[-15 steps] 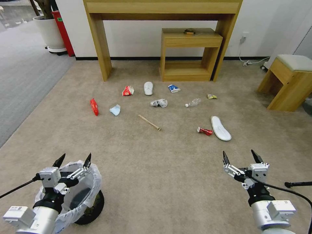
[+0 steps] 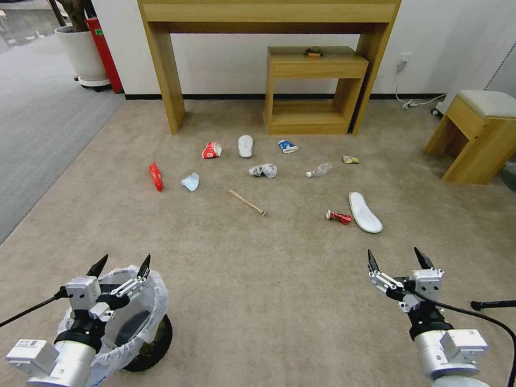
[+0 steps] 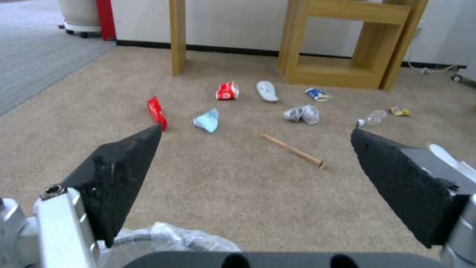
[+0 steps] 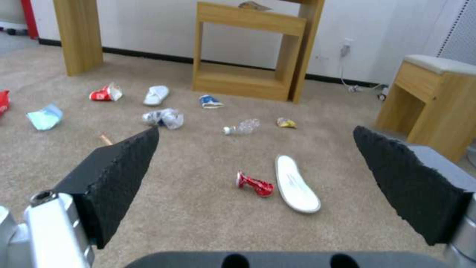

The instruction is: Pick up the trash bin and place the garbage on the floor into it.

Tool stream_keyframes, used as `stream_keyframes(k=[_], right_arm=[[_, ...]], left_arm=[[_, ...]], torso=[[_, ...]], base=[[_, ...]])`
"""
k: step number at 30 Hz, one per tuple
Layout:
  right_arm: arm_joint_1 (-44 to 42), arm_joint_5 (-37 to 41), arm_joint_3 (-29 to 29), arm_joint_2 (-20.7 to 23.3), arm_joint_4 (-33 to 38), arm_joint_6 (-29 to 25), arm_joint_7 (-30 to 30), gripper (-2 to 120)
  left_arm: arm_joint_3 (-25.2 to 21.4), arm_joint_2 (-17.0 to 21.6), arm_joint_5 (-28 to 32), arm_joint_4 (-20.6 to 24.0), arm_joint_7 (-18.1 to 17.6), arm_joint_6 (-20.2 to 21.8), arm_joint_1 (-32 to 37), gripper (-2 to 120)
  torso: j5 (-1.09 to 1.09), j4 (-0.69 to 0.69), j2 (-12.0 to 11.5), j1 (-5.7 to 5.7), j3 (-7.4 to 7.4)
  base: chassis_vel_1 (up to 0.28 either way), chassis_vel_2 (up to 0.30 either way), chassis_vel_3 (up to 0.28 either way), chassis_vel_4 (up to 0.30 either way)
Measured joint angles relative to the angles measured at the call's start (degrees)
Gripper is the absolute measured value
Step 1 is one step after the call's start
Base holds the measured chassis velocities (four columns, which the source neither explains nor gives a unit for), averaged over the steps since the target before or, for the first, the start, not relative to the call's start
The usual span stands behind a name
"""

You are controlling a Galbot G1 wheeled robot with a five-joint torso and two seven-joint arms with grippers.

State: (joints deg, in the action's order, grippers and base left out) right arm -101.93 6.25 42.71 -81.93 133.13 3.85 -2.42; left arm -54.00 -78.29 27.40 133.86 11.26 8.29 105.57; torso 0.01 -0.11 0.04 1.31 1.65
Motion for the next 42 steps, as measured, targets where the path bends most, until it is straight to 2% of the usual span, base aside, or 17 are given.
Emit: stream_keyframes(k=[11,18,20,21,23,26,29,30,31,34,40,42], right_arm=[[-0.5,0.0,0.1,-0.7,-0.3,-0.9,0.0,100],[-0.6,0.0,0.3,-0.9,-0.7,-1.5,0.0,100],[-0.4,0.0,0.3,-0.9,-0.8,-1.8,0.0,100],[-0.4,0.0,0.1,-0.9,-0.7,-1.9,0.0,100],[-0.3,0.0,0.1,-0.9,-0.7,-1.9,0.0,100],[-0.1,0.1,-0.1,-0.8,-0.7,-1.9,0.0,100],[-0.1,0.1,-0.1,-0.8,-0.7,-1.9,0.0,100],[0.0,0.1,-0.1,-0.7,-1.0,-1.9,0.0,100],[0.0,0.1,-0.1,-0.7,-1.0,-1.9,0.0,100],[0.0,0.3,-0.1,-0.6,-1.1,-2.0,0.0,100],[0.0,0.4,-0.1,-0.6,-1.1,-2.0,0.0,100],[0.0,0.5,-0.1,-0.6,-1.2,-2.2,0.0,100]], left_arm=[[-1.3,1.4,0.7,-0.6,0.0,0.6,0.7,100],[-4.0,3.2,2.0,-2.0,0.9,3.6,0.4,100],[-5.9,4.7,3.7,-2.9,2.0,6.3,0.4,100],[-8.1,6.5,4.6,-4.1,2.8,10.4,0.2,100],[-9.0,7.1,4.6,-4.7,2.9,12.0,0.1,100],[-11.1,9.9,4.3,-6.9,3.2,18.5,-0.6,100],[-11.1,9.9,4.3,-6.9,3.2,18.5,-0.6,100],[-12.0,12.2,4.8,-8.6,3.2,24.0,-1.6,100],[-12.0,12.2,4.8,-8.6,3.2,24.0,-1.6,100],[-12.6,13.9,5.0,-10.3,3.5,27.9,-2.7,100],[-12.6,14.4,5.1,-11.0,3.7,29.4,-3.1,100],[-12.5,15.3,5.2,-12.3,2.7,31.1,-4.0,100]], torso=[[0.00,0.00,0.0,0.00,0.00],[0.00,0.00,0.0,0.00,0.00],[0.00,0.00,0.0,0.00,0.00],[0.00,0.00,0.0,0.00,0.00],[0.00,0.00,0.0,0.00,0.00],[0.00,0.00,0.0,0.00,0.00],[0.00,0.00,0.0,0.00,0.00],[-0.02,0.00,0.0,0.00,0.00],[-0.02,0.00,0.0,0.00,0.00],[0.00,-0.02,0.0,0.00,0.00],[-0.02,0.00,0.0,0.00,0.00],[0.01,0.02,0.0,0.00,0.00]], base=[[0.000,0.000,0.000,0.000],[0.000,0.000,0.000,0.000],[0.000,0.000,0.000,0.000],[0.000,0.000,0.000,0.000],[0.000,0.000,0.000,0.000],[0.000,0.000,0.000,0.000],[0.000,0.000,0.000,0.000],[0.000,0.000,0.000,0.000],[0.000,0.000,0.000,0.000],[0.000,0.000,0.000,0.000],[0.000,0.000,0.000,0.000],[0.000,0.000,0.000,0.000]])
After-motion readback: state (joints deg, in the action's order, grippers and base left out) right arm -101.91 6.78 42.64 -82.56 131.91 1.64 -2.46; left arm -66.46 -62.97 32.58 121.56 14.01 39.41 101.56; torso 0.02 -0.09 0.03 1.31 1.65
